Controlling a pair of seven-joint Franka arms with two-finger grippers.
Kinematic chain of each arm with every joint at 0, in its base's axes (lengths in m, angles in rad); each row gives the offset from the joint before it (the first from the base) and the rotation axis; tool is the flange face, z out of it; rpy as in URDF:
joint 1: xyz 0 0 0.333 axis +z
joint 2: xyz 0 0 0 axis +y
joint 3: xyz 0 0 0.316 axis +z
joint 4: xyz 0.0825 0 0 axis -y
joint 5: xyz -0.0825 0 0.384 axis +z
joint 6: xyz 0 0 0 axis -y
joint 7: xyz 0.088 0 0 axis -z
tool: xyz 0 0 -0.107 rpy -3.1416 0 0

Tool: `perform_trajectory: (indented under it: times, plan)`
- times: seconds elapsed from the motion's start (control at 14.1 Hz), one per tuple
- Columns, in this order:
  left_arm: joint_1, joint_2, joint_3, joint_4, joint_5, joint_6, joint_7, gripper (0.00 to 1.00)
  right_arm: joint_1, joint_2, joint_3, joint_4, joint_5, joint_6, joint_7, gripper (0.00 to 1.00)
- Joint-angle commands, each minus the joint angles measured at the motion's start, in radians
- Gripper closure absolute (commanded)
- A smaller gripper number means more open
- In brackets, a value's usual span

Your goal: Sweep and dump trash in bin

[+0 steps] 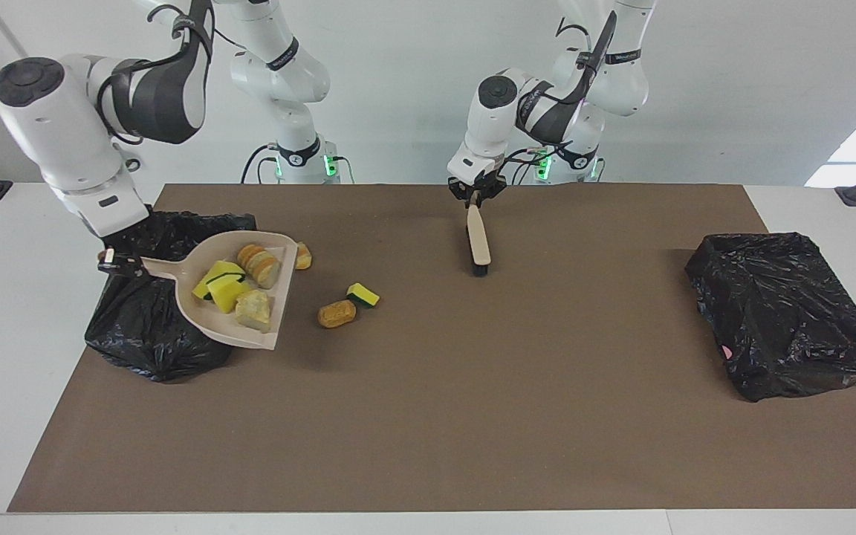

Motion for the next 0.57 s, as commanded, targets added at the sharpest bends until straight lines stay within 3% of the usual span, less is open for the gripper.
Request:
perform_trajectory:
  times: [0.0, 0.14, 0.28, 0.35, 0.43, 0.5]
  plan:
    - [-0.012, -0.020, 0.016, -0.032, 0.019, 0.026, -0.003, 0.99, -0.097, -0.027, 0.006, -0.013, -0.034, -0.001, -0.091, 1.00]
    - [-0.009, 0.002, 0.016, -0.045, 0.019, 0.072, -0.003, 0.78, -0.122, -0.036, 0.006, -0.029, -0.142, 0.008, -0.085, 1.00]
    - [-0.007, 0.006, 0.016, -0.042, 0.019, 0.084, -0.003, 0.71, -0.157, -0.059, 0.006, -0.074, -0.216, 0.068, -0.082, 1.00]
    - [-0.007, 0.008, 0.016, -0.041, 0.019, 0.084, -0.003, 0.62, -0.161, -0.079, 0.004, -0.107, -0.253, 0.097, -0.075, 1.00]
    - [-0.007, 0.008, 0.017, -0.041, 0.020, 0.081, -0.003, 0.44, -0.177, -0.104, 0.006, -0.156, -0.285, 0.136, -0.048, 1.00]
    - [-0.007, 0.008, 0.017, -0.039, 0.019, 0.078, -0.003, 0.17, -0.177, -0.133, 0.006, -0.209, -0.322, 0.183, 0.001, 1.00]
